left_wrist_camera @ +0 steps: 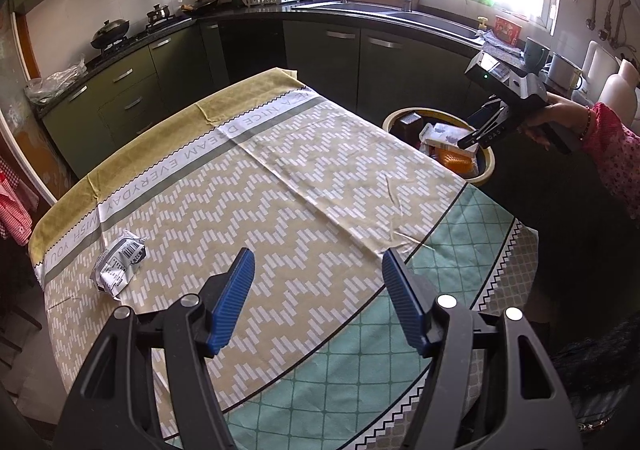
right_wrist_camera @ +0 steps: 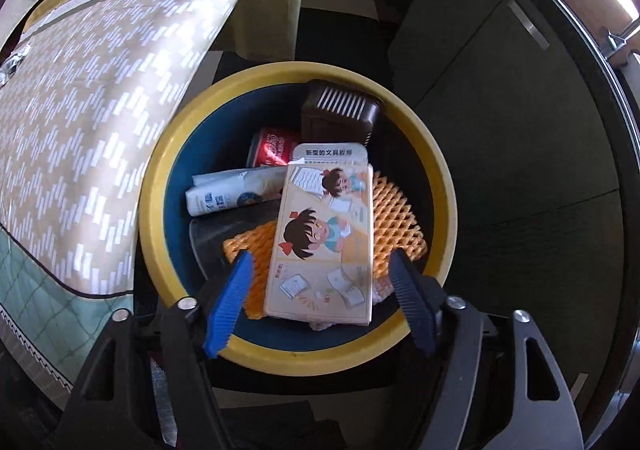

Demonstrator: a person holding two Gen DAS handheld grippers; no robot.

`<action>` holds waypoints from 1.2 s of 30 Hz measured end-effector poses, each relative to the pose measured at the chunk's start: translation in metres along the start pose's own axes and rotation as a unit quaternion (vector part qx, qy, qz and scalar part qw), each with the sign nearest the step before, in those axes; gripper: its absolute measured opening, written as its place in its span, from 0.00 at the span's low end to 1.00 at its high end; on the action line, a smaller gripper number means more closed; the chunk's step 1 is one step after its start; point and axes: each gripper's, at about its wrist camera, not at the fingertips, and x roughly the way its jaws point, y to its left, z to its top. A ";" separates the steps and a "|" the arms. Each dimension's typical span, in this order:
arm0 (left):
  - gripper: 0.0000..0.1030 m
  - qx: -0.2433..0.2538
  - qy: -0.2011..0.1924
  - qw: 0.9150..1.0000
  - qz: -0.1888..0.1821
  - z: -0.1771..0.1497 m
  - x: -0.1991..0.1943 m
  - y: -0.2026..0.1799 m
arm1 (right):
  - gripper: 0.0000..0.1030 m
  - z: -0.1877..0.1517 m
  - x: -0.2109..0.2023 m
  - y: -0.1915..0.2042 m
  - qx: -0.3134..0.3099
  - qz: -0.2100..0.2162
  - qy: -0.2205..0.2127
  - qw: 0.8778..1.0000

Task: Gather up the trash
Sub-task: 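Carry the cartoon box over the bin and release it with the right gripper, then grasp the silver snack wrapper on the table with the left gripper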

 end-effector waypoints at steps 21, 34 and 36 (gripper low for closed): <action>0.62 0.014 0.069 0.997 0.025 0.001 0.039 0.174 | 0.71 0.013 -0.050 0.078 -0.034 0.063 -0.056 0.996; 0.62 0.044 0.138 0.989 -0.028 -0.006 0.089 0.225 | 0.71 0.015 -0.050 0.093 -0.023 0.074 -0.054 0.996; 0.63 0.042 0.143 0.988 -0.036 -0.007 0.092 0.227 | 0.71 0.013 -0.051 0.094 -0.022 0.073 -0.053 0.996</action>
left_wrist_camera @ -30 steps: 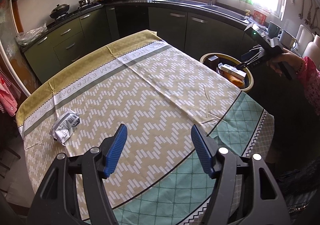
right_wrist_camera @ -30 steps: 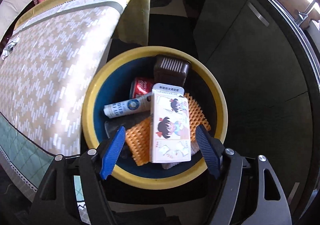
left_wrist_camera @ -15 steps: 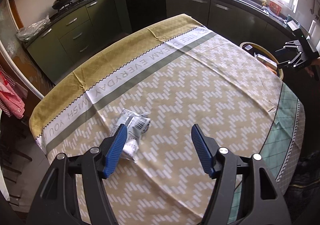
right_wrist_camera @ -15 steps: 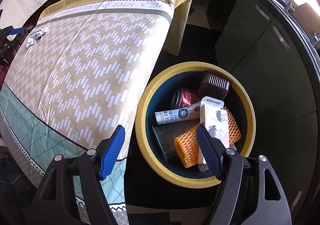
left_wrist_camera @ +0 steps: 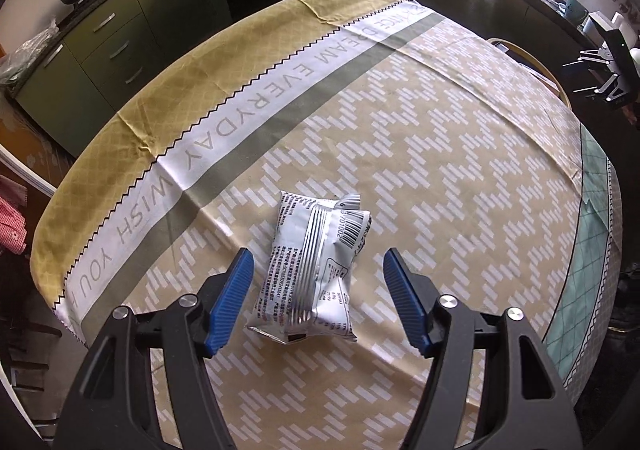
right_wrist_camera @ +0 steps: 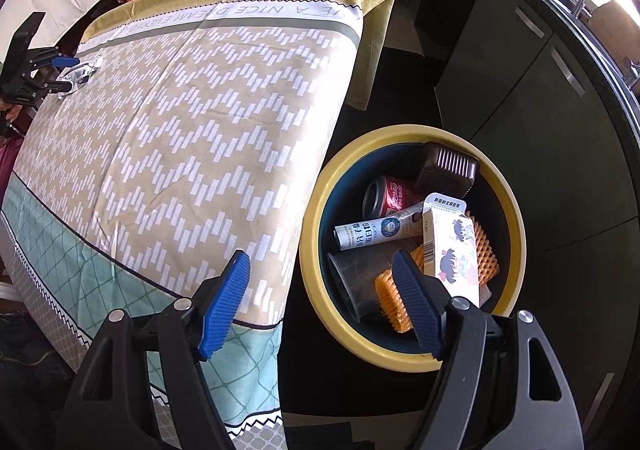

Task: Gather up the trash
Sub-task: 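Grasp the silver snack wrapper on the table with the left gripper, then carry the silver wrapper over the bin and open the left gripper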

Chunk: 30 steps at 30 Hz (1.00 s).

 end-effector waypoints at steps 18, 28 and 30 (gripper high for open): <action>0.34 -0.006 -0.001 1.000 0.007 0.003 -0.004 -0.027 | 0.71 -0.008 -0.007 0.001 0.003 0.018 -0.018 1.000; 0.34 0.052 -0.029 0.998 -0.017 0.043 -0.030 -0.099 | 0.71 -0.023 -0.020 -0.011 0.014 0.029 -0.039 0.999; 0.34 0.067 -0.034 0.997 -0.031 0.058 -0.034 -0.118 | 0.71 -0.028 -0.023 -0.016 0.020 0.028 -0.042 0.999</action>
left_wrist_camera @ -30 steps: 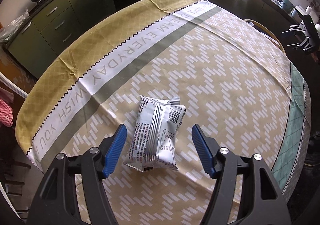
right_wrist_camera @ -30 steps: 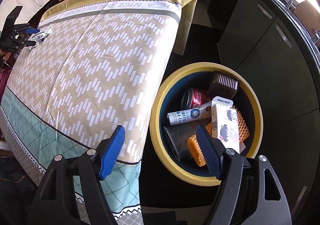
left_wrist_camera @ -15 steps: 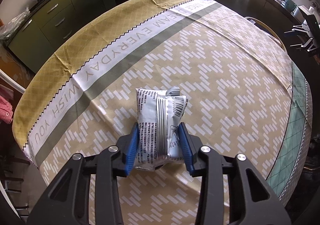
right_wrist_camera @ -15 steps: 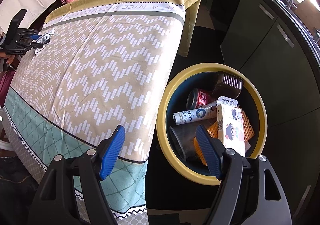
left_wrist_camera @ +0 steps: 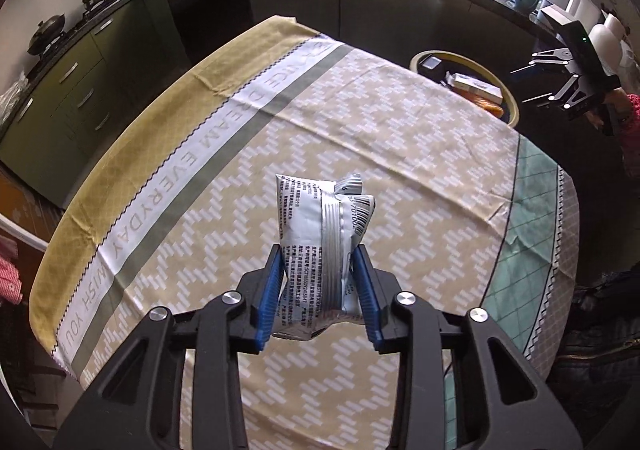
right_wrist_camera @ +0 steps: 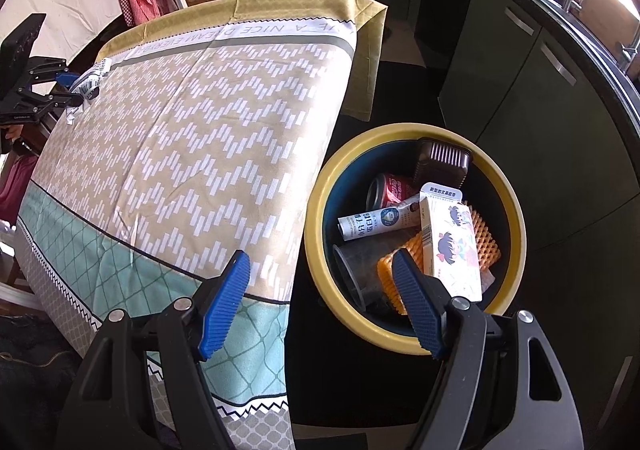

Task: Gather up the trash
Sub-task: 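Carry the silver wrapper over the bin and open the left gripper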

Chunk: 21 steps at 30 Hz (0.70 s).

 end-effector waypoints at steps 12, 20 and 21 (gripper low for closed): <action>0.34 0.137 -0.004 0.987 -0.086 0.139 0.052 -0.129 | 0.71 -0.045 -0.032 -0.063 0.083 -0.018 -0.025 0.996; 0.34 0.110 0.076 0.985 -0.107 0.216 0.154 -0.187 | 0.71 -0.087 -0.035 -0.101 0.134 -0.015 -0.030 0.990; 0.34 0.103 0.086 0.985 -0.105 0.222 0.165 -0.192 | 0.71 -0.092 -0.034 -0.105 0.138 -0.014 -0.030 0.990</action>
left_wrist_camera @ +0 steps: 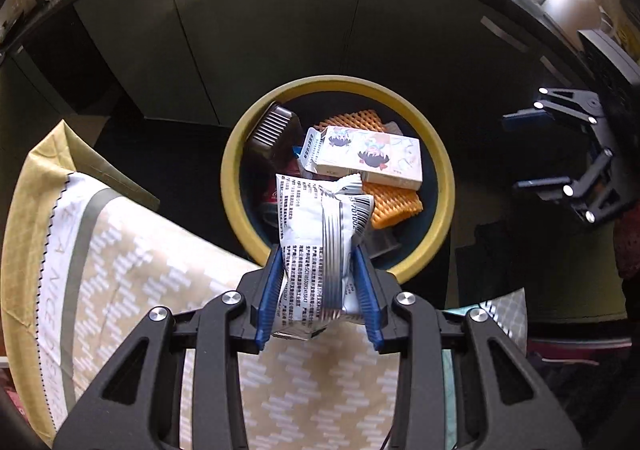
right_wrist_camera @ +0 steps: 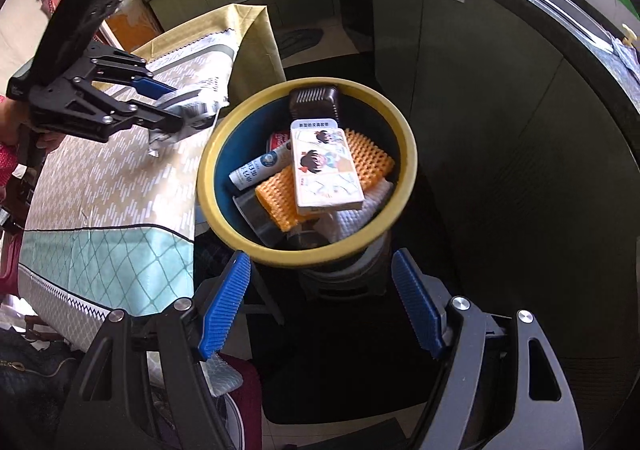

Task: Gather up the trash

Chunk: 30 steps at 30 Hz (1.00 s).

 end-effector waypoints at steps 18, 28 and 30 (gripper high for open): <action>0.38 -0.080 -0.035 0.996 -0.007 0.015 0.001 -0.031 | 0.71 -0.026 -0.010 -0.019 0.023 0.026 -0.025 0.999; 0.85 -0.136 -0.228 0.957 0.114 -0.136 -0.121 -0.078 | 0.74 -0.046 -0.036 0.031 0.026 0.056 -0.060 0.996; 0.90 -0.163 -0.248 0.943 0.151 -0.176 -0.137 -0.085 | 0.74 -0.051 -0.041 0.046 0.024 0.063 -0.068 0.995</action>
